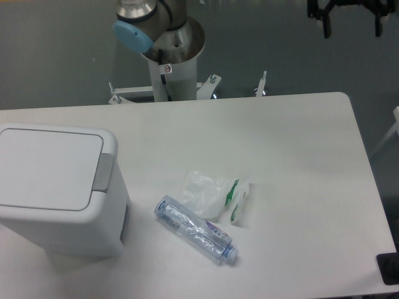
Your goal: Open the trash can
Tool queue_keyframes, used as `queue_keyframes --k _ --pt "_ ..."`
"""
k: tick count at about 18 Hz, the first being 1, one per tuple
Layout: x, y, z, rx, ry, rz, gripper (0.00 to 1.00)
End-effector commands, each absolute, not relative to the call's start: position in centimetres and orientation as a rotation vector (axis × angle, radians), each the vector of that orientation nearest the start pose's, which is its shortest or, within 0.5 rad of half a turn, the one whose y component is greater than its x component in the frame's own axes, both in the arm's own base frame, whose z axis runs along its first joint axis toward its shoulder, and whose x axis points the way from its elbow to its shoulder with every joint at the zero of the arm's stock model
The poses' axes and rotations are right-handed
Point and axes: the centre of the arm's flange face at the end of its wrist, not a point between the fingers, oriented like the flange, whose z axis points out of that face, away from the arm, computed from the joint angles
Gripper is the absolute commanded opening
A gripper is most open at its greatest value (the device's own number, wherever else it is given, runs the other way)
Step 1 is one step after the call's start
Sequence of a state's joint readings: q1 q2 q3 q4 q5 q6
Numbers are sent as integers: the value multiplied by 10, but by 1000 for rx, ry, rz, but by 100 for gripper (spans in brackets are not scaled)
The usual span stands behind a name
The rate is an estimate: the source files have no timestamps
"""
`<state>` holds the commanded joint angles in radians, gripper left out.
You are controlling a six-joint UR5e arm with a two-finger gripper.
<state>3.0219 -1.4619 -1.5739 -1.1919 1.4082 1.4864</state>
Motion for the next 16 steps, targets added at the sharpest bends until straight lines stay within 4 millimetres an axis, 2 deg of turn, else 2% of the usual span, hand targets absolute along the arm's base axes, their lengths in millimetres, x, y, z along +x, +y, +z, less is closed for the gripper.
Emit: queue_keyframes --k 7,10,16 --pt "-453 210 586 -2847 98 672 100" --pt "-448 215 590 -2822 -6 658 100" --pt "-411 279 596 -2688 -349 540 100"
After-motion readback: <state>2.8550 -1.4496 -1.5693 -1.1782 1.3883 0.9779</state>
